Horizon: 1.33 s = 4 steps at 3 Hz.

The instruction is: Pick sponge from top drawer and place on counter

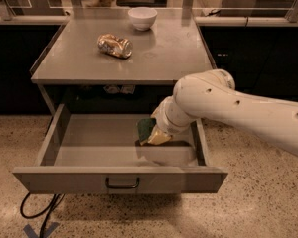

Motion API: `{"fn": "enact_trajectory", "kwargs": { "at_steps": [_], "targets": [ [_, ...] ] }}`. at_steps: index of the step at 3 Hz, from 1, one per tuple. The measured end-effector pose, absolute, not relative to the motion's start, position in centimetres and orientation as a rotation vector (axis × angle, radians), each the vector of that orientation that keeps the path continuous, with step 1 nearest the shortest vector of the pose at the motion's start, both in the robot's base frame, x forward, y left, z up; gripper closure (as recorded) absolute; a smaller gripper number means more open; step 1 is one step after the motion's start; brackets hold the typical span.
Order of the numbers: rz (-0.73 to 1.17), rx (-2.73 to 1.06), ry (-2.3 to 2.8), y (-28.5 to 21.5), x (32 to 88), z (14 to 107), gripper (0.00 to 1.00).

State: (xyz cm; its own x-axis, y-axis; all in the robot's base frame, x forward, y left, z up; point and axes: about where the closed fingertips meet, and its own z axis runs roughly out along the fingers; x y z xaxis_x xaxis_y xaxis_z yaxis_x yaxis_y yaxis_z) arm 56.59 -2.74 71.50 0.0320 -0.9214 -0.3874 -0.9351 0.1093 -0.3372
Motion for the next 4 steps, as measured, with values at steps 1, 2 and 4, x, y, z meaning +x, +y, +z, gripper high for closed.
{"fn": "enact_trajectory", "kwargs": {
  "at_steps": [1,2,4],
  "targets": [
    [-0.047,-1.824,1.848,-3.0,56.0,78.0,1.0],
    [-0.054,-1.823,1.848,-3.1,56.1,79.1,1.0],
    [-0.114,-1.91,1.752,-0.6,59.2,83.2,1.0]
  ]
}}
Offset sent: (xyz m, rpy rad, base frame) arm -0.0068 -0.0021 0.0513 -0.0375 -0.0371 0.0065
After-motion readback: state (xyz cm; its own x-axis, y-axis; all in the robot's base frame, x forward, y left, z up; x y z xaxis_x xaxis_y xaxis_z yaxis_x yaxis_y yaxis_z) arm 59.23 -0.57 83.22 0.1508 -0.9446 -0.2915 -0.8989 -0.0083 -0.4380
